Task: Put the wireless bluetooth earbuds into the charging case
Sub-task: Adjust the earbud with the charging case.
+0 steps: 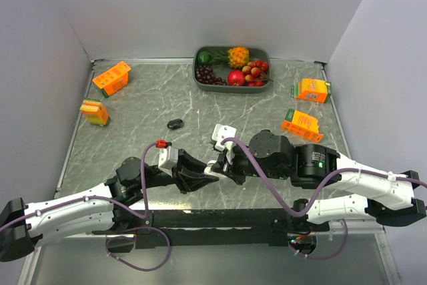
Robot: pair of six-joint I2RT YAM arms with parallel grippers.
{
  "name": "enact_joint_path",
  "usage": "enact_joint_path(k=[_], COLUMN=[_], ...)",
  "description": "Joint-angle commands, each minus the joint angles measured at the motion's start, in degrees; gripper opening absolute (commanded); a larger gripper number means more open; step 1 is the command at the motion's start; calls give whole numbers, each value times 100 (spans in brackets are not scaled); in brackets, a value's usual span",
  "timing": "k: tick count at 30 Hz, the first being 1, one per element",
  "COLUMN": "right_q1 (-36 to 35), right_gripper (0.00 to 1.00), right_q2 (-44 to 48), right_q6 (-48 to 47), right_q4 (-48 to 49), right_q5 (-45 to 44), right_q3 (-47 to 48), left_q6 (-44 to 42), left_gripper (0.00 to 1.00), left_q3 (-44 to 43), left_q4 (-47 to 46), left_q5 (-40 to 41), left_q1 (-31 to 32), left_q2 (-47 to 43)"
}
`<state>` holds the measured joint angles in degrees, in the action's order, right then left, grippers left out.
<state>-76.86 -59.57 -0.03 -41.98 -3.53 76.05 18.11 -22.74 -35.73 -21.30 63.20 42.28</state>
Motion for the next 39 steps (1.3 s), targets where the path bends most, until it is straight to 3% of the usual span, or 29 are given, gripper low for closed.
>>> enact_joint_path(k=[1,24,39], right_q1=[66,75,31], right_gripper=[0,0,0], right_q2=[147,824,763], right_q6=[-6,-6,-93], right_q4=[32,770,840], right_q5=[-218,-78,133], right_q3=[-82,-538,-521], left_q6=[-35,44,26], left_gripper=[1,1,1], left_q3=[-37,-2,-37], left_q4=[-506,-462,-426], left_q5=[-50,284,188], left_q1=[17,26,17], left_q2=[-150,-62,-1])
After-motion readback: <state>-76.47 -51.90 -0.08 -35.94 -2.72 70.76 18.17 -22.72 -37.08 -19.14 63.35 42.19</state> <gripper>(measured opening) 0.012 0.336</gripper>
